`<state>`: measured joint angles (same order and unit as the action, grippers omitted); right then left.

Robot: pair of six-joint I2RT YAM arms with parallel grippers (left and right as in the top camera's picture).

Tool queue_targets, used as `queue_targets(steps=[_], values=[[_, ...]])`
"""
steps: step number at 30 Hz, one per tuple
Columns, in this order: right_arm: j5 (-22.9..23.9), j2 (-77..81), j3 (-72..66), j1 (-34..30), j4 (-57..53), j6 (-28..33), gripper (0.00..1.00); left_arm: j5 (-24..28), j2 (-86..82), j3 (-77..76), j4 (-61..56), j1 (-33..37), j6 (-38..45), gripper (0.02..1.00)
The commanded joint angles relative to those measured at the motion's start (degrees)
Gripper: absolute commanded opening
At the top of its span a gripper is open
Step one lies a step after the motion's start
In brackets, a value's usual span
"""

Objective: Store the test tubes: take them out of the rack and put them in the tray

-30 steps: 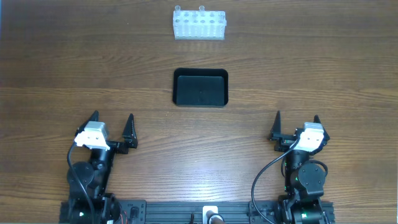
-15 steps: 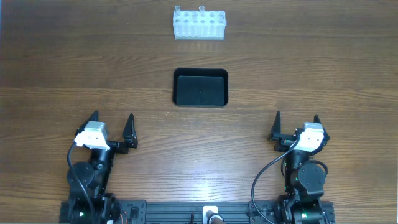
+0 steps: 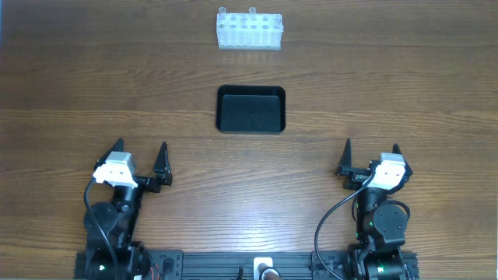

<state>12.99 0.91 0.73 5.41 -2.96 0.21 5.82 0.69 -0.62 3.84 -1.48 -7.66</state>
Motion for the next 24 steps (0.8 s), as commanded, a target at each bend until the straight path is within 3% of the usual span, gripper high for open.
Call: queue_targets(steps=[1, 18, 24], values=[[-0.1, -0.5, -0.4, 0.2, 0.0, -0.2, 0.991, 0.1, -0.3, 0.3, 0.1, 0.3, 0.9, 1.0], [-0.1, -0.5, -0.4, 0.2, 0.0, -0.2, 0.993, 1.5, 0.4, 0.2, -1.9, 0.8, 0.7, 0.998], [-0.1, -0.5, -0.4, 0.2, 0.0, -0.2, 0.991, 6.2, 22.4, -10.6, -14.9, 6.4, -0.5, 0.996]])
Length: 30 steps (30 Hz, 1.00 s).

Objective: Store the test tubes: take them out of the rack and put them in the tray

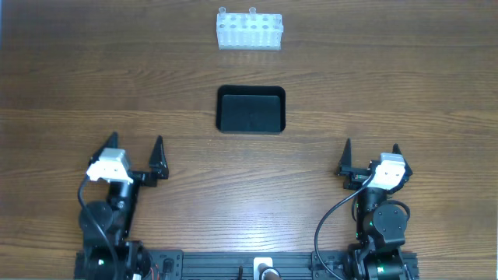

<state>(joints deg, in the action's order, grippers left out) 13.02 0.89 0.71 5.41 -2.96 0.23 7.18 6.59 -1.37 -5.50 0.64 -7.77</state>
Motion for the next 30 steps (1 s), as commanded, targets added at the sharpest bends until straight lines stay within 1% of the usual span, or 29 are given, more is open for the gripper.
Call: queue_targets(steps=[1, 4, 5, 6, 9, 13, 17, 19, 24, 30], values=[[-0.1, -0.5, -0.4, 0.2, 0.0, -0.2, 0.991, 5.2, 21.3, -13.6, -5.7, 4.9, -0.3, 0.996], [-0.1, -0.5, -0.4, 0.2, 0.0, -0.2, 0.991, 5.2, 31.5, -21.8, -5.7, 4.8, -0.1, 0.996], [-0.1, -0.5, -0.4, 0.2, 0.0, -0.2, 0.993, 4.9, 39.4, -28.0, -5.7, 3.9, 0.1, 0.996], [-0.1, -0.5, -0.4, 0.2, 0.0, -0.2, 0.993, 3.7, 46.6, -33.8, -5.7, 2.3, 0.1, 0.993], [-0.1, -0.5, -0.4, 0.2, 0.0, -0.2, 0.993, 0.2, 58.1, -43.5, -4.9, -2.0, 0.1, 0.996], [-0.1, -0.5, -0.4, 0.2, 0.0, -0.2, 0.991, -6.7, 71.4, -56.3, 1.8, -7.5, 0.1, 0.998], [-0.1, -0.5, -0.4, 0.2, 0.0, -0.2, 0.991, -10.1, 82.9, -67.3, 7.7, -11.0, -0.4, 0.996], [-0.1, -0.5, -0.4, 0.2, 0.0, -0.2, 0.993, -11.6, 89.5, -73.0, 10.0, -12.3, -2.3, 0.998], [-0.1, -0.5, -0.4, 0.2, 0.0, -0.2, 0.991, -12.5, 100.4, -82.9, 12.7, -14.7, -3.2, 1.0], [-0.1, -0.5, -0.4, 0.2, 0.0, -0.2, 0.991, -16.5, 111.2, -95.7, 19.4, -17.2, -3.2, 0.998]])
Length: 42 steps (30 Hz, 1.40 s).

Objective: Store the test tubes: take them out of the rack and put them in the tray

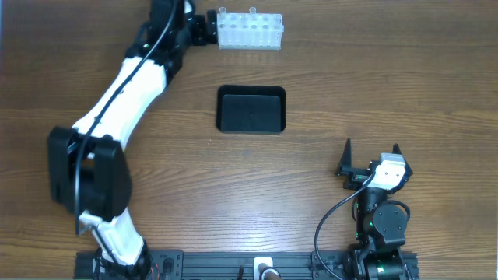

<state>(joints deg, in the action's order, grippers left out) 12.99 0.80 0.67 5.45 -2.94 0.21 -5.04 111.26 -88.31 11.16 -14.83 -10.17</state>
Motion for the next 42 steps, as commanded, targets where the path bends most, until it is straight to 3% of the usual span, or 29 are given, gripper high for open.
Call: queue_targets(steps=[1, 8, 19, 42], values=[[-0.1, -0.4, -0.4, 0.2, 0.0, -0.2, 0.993, -4.7, 7.8, -10.4, 3.4, -2.0, -0.8, 0.998], [-0.1, -0.4, -0.4, 0.2, 0.0, -0.2, 0.993, -6.5, 17.8, -22.1, 6.9, -3.5, -0.8, 0.998], [-0.1, -0.4, -0.4, 0.2, 0.0, -0.2, 0.993, -7.0, 23.2, -23.3, 1.9, -3.7, -0.8, 0.989], [-0.1, -0.4, -0.4, 0.2, 0.0, -0.2, 0.991, -6.4, 23.9, -23.3, -0.1, -5.0, -0.5, 0.63]])
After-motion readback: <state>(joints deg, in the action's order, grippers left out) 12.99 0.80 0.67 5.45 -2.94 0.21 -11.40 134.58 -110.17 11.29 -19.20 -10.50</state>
